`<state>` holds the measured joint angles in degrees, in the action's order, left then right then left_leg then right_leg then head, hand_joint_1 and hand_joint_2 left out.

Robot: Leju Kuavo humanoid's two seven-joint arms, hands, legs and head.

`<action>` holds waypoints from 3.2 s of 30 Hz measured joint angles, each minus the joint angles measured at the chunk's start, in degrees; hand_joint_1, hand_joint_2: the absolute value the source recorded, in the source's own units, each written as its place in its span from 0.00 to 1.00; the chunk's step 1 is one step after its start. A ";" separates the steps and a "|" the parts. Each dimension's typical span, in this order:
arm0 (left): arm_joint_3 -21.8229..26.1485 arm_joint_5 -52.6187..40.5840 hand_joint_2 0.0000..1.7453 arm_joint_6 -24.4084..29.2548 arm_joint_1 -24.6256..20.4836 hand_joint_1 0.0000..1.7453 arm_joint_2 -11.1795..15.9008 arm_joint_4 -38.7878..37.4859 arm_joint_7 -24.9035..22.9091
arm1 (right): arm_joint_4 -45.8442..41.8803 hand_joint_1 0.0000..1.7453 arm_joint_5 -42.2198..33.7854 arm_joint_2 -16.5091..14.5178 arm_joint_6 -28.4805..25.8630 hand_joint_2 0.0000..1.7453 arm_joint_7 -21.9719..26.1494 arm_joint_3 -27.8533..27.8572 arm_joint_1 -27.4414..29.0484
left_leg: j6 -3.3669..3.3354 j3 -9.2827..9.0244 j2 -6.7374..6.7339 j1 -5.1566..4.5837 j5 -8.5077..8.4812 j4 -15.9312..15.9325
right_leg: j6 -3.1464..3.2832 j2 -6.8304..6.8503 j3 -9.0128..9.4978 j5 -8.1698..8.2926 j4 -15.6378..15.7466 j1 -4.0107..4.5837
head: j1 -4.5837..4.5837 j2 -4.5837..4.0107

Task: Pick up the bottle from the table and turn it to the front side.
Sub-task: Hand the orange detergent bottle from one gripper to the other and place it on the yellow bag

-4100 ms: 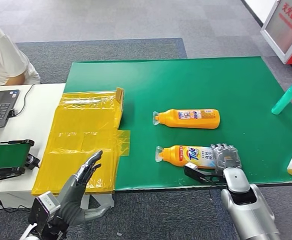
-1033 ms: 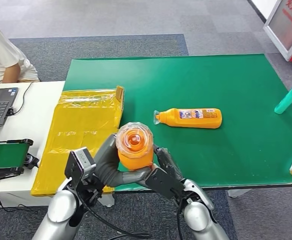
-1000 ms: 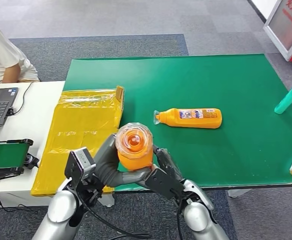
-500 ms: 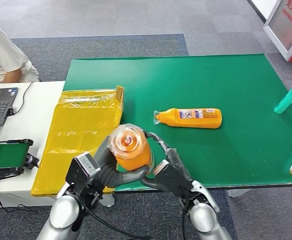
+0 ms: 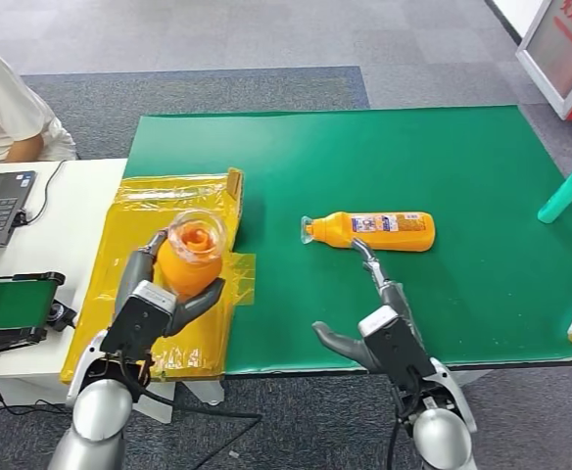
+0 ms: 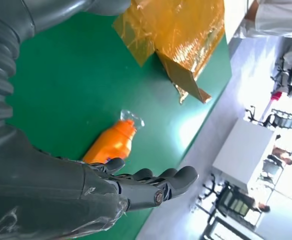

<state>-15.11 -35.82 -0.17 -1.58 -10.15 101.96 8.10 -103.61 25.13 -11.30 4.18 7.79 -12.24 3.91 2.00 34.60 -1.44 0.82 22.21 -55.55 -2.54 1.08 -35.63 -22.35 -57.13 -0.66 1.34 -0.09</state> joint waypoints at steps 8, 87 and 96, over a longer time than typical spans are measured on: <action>7.31 -20.54 1.00 3.14 -1.68 1.00 0.19 -3.18 5.22 | -8.13 0.00 1.11 -0.30 1.12 1.00 -0.24 0.60 1.02 | 0.02 -0.01 0.00 0.00 -0.03 0.00 | 0.01 0.00 -0.02 0.01 0.00 0.00 | 0.00 0.00; 2.03 -53.08 0.00 11.40 -11.81 0.00 6.33 -37.92 -3.66 | -18.31 0.00 1.88 0.64 1.79 1.00 4.63 3.08 1.37 | 0.02 0.03 -0.01 0.00 -0.03 0.00 | 0.02 -0.01 -0.04 0.02 0.00 0.01 | -0.01 0.00; 2.96 -53.05 0.00 11.40 -11.40 0.00 6.18 -38.01 -3.29 | -18.49 0.00 1.78 0.64 1.59 1.00 4.74 3.08 1.40 | 0.02 0.03 -0.01 0.00 -0.04 0.00 | 0.02 -0.01 -0.03 0.02 0.00 0.01 | 0.01 0.00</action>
<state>-12.15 -88.87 11.23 -12.98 -3.97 63.95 4.81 -122.10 26.91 -10.67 5.77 12.52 -9.15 5.32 2.02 34.63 -1.45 0.82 22.17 -55.55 -2.52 1.08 -35.67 -22.33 -57.13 -0.65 1.35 -0.09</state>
